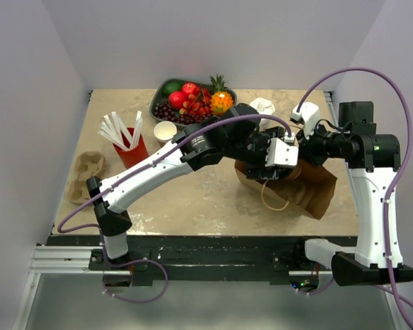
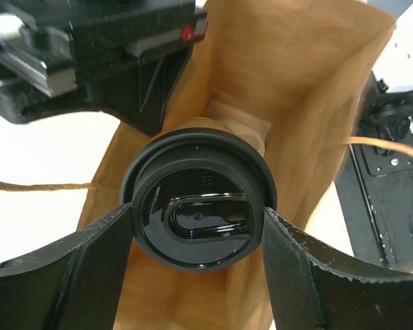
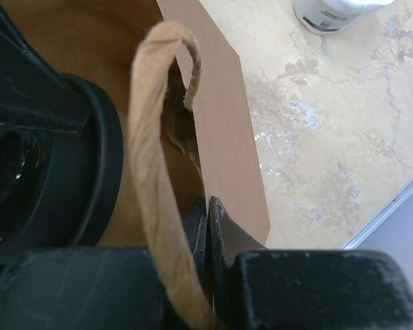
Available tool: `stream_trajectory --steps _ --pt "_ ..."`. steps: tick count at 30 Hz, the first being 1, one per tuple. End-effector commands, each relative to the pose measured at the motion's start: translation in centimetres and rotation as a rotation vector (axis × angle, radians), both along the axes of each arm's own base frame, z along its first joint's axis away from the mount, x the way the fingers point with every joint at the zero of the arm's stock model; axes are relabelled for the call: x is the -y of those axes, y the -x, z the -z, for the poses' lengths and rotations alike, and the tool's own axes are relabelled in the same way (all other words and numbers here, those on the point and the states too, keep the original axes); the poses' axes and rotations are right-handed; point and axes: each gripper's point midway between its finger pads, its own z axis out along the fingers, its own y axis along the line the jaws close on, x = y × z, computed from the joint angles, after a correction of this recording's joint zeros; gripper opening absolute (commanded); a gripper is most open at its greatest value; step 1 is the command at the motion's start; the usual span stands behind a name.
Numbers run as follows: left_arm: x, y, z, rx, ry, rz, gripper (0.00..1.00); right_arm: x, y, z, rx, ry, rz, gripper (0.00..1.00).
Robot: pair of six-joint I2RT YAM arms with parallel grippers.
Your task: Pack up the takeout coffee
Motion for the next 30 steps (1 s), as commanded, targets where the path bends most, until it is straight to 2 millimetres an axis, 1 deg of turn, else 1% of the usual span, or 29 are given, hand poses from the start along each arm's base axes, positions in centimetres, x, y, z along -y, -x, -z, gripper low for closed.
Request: stream_trajectory --steps 1,2,3,6,7,8,9,10,11,12,13,15,18,19,23,24,28,29,30 --pt "-0.1 1.7 -4.9 0.031 0.144 0.058 0.0 -0.6 -0.2 -0.4 0.016 -0.027 -0.016 0.0" --pt "-0.2 1.7 -5.0 0.04 0.15 0.057 0.0 -0.6 -0.3 -0.3 0.013 -0.027 -0.016 0.0" --pt "-0.2 1.5 -4.3 0.047 0.142 0.055 0.0 -0.6 -0.4 -0.4 0.02 -0.025 -0.016 0.0" --pt "-0.7 1.1 -3.6 0.086 0.1 0.051 0.0 -0.6 -0.5 -0.7 0.033 -0.026 -0.017 0.0" --pt "-0.3 0.9 -2.6 0.086 0.072 0.063 0.0 -0.8 -0.5 -0.9 0.037 -0.032 -0.025 0.0" --pt "-0.5 0.9 -1.8 0.101 0.034 0.082 0.0 -0.8 -0.5 -1.0 0.037 -0.035 -0.027 0.0" --pt "-0.4 0.9 -2.1 0.116 0.034 0.093 0.0 -0.9 -0.4 -1.0 0.037 -0.038 -0.032 0.0" --pt "0.0 0.6 -1.2 0.135 0.008 0.112 0.0 -1.0 -0.4 -1.0 0.037 -0.04 -0.034 0.0" --pt "0.0 0.6 -0.9 0.139 -0.01 0.121 0.0 -1.0 -0.4 -1.0 0.035 -0.04 -0.035 0.0" --pt "0.1 0.6 -1.5 0.155 0.0 0.129 0.0 -1.0 -0.3 -0.9 0.035 -0.042 -0.036 0.0" --pt "0.4 0.5 -1.0 0.178 -0.014 0.154 0.0 -1.1 -0.2 -1.0 0.037 -0.043 -0.04 0.0" --pt "0.4 0.6 -0.9 0.207 -0.032 0.169 0.0 -1.2 0.0 -1.1 0.041 -0.043 -0.042 0.0" --pt "0.6 0.4 0.0 0.279 -0.077 0.187 0.0 -1.2 0.4 -1.2 0.042 -0.042 -0.05 0.0" --pt "0.9 0.7 0.3 0.311 -0.091 0.211 0.0 -1.2 0.3 -1.2 0.043 -0.04 -0.05 0.0" --pt "1.0 1.2 1.9 0.351 -0.158 0.245 0.0 -1.3 0.3 -1.0 0.037 -0.038 -0.055 0.0" --pt "1.0 1.2 1.9 0.351 -0.161 0.246 0.0 -1.4 0.4 -1.0 0.038 -0.042 -0.059 0.0" --pt "0.8 1.5 4.3 0.288 -0.238 0.245 0.0 -1.7 0.4 -1.2 0.042 -0.05 -0.073 0.0" --pt "0.4 1.6 5.2 0.277 -0.277 0.244 0.0 -1.7 0.5 -1.3 0.044 -0.051 -0.077 0.0" --pt "0.3 1.3 6.5 0.278 -0.327 0.237 0.0 -1.8 0.7 -1.4 0.045 -0.051 -0.082 0.0"
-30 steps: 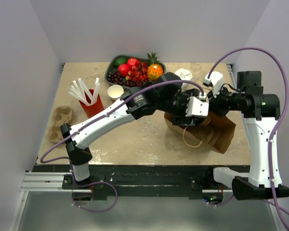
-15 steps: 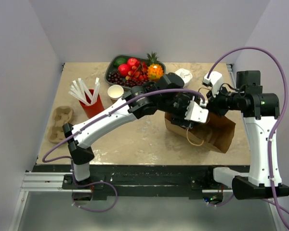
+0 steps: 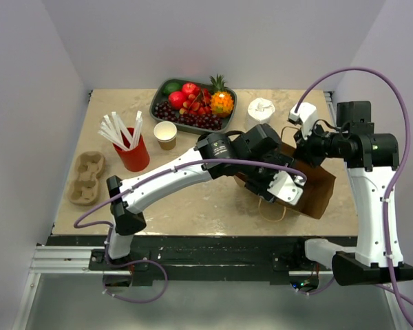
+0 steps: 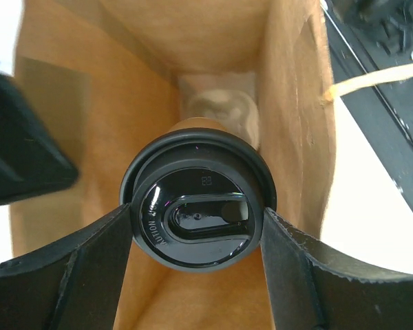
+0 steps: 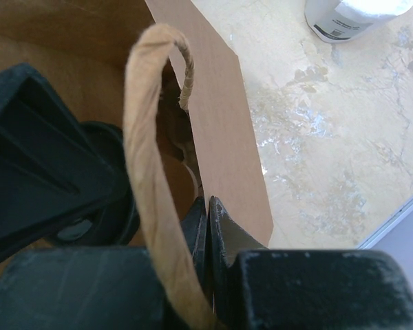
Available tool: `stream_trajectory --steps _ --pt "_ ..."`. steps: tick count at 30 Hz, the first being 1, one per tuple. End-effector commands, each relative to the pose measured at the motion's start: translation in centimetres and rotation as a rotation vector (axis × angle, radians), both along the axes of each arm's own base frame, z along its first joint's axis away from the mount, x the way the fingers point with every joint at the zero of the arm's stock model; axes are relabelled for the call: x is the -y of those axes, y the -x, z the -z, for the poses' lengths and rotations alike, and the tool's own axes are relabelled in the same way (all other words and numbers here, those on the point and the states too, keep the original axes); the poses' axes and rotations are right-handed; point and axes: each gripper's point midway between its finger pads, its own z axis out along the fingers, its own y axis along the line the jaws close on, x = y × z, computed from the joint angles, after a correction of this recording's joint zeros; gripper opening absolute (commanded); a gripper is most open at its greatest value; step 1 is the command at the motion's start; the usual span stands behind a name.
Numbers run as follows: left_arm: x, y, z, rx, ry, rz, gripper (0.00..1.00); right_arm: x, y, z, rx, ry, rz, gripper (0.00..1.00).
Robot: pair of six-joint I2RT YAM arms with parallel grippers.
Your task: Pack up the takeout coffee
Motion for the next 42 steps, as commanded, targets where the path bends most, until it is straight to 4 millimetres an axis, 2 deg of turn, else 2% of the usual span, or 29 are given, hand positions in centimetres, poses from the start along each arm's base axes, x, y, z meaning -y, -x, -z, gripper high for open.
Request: stream_trajectory --steps 1,9,11,16,17,19,20,23,25,26,30,34,35,37,38,40,42 --pt "-0.9 -0.3 1.9 0.037 -0.116 -0.015 0.0 -1.2 0.7 -1.4 0.055 -0.037 -0.063 0.0" --pt "-1.8 -2.8 3.4 0.181 -0.197 -0.122 0.0 -1.7 2.7 -0.8 0.056 -0.04 -0.113 0.0" --pt "-1.6 -3.3 4.2 0.212 -0.204 -0.132 0.0 -2.1 3.2 -0.5 0.044 -0.052 -0.139 0.0" --pt "-0.8 -4.0 4.6 0.308 -0.207 -0.127 0.0 -2.5 3.6 -0.1 0.027 -0.069 -0.15 0.0" --pt "-1.1 -4.2 5.3 0.322 -0.229 -0.123 0.0 -2.5 3.6 -0.1 0.023 -0.072 -0.148 0.0" --pt "-1.2 -4.7 5.6 0.36 -0.24 -0.13 0.0 -2.7 3.8 -0.1 0.019 -0.084 -0.147 0.0" --pt "-1.4 -4.7 6.3 0.361 -0.258 -0.13 0.0 -2.8 3.9 -0.2 0.016 -0.09 -0.147 0.0" --pt "-1.5 -4.7 6.8 0.351 -0.252 -0.146 0.0 -3.2 4.7 -0.4 0.023 -0.114 -0.159 0.0" --pt "-1.4 -4.7 6.3 0.343 -0.212 -0.171 0.0 -3.4 5.2 -0.2 0.023 -0.123 -0.165 0.0" --pt "-1.5 -4.6 7.0 0.335 -0.216 -0.179 0.0 -3.4 5.6 -0.4 0.031 -0.127 -0.165 0.0" --pt "-1.9 -4.9 5.4 0.325 -0.133 -0.261 0.0 -3.6 6.4 -0.5 0.041 -0.142 -0.168 0.0" --pt "-2.2 -4.9 4.8 0.259 -0.069 -0.357 0.0 -4.0 7.1 -0.8 0.066 -0.154 -0.209 0.0" --pt "-2.4 -4.8 5.2 0.251 -0.071 -0.367 0.0 -4.1 7.2 -0.8 0.074 -0.153 -0.217 0.0" --pt "-2.6 -5.1 4.5 0.238 -0.016 -0.41 0.0 -4.2 7.3 -0.6 0.08 -0.15 -0.241 0.0" --pt "-3.0 -5.1 5.5 0.229 -0.028 -0.416 0.0 -4.2 7.2 -0.4 0.077 -0.148 -0.244 0.0" --pt "-3.3 -5.2 5.6 0.22 -0.015 -0.432 0.0 -4.3 7.1 -0.2 0.07 -0.147 -0.255 0.0" --pt "-3.7 -5.4 6.8 0.221 -0.048 -0.44 0.0 -4.5 6.9 -0.1 0.057 -0.157 -0.261 0.0"
